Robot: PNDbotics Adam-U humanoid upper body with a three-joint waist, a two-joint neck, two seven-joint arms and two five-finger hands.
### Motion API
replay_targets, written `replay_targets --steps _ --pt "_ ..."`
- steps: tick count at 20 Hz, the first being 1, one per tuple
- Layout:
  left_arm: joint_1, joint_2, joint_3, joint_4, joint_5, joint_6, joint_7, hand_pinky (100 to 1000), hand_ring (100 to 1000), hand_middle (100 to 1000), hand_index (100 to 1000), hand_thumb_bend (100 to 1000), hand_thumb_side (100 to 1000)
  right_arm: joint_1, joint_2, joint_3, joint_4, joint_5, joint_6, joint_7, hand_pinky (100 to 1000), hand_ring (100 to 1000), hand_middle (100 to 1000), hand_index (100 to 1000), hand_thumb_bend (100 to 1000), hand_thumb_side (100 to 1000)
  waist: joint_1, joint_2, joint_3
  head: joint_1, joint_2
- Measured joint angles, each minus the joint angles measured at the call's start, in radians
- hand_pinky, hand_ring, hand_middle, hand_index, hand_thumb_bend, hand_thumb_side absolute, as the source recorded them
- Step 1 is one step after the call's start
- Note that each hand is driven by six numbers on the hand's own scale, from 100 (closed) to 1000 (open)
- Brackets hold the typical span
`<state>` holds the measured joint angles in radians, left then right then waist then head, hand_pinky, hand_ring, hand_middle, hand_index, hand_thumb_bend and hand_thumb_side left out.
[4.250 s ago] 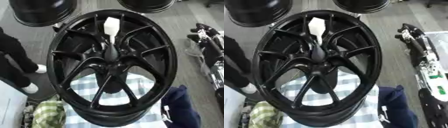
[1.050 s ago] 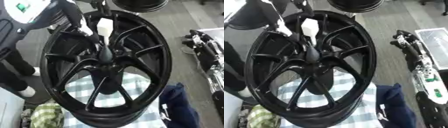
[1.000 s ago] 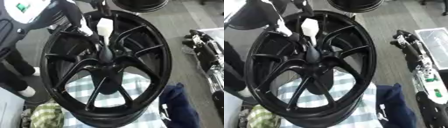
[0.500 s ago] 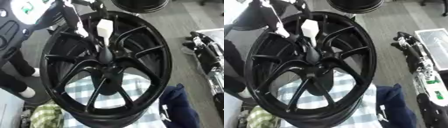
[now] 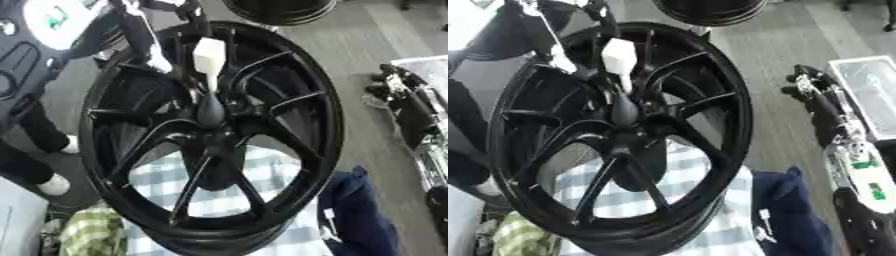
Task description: Pull the pin out of the wheel hub.
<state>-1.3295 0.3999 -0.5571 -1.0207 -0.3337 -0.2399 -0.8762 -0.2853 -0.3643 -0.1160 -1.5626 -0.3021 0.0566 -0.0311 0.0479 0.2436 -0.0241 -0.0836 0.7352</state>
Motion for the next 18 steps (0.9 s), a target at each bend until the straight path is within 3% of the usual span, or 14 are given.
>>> replay_targets --steps 14,18 --pt "0.002 -0.019 -0.012 0.011 0.027 -0.007 0.007 924 863 760 805 427 145 0.0 0.008 0.0 0.005 0.0 0.001 0.001 911 678 671 802 100 477 0.005 0.005 -0.007 0.006 -0.008" --pt "0.002 -0.023 -0.013 0.019 0.021 -0.007 0.007 916 852 741 749 364 100 0.0 0.008 0.0 0.005 -0.001 0.003 0.003 911 678 671 802 100 479 0.005 0.005 -0.009 0.007 -0.008"
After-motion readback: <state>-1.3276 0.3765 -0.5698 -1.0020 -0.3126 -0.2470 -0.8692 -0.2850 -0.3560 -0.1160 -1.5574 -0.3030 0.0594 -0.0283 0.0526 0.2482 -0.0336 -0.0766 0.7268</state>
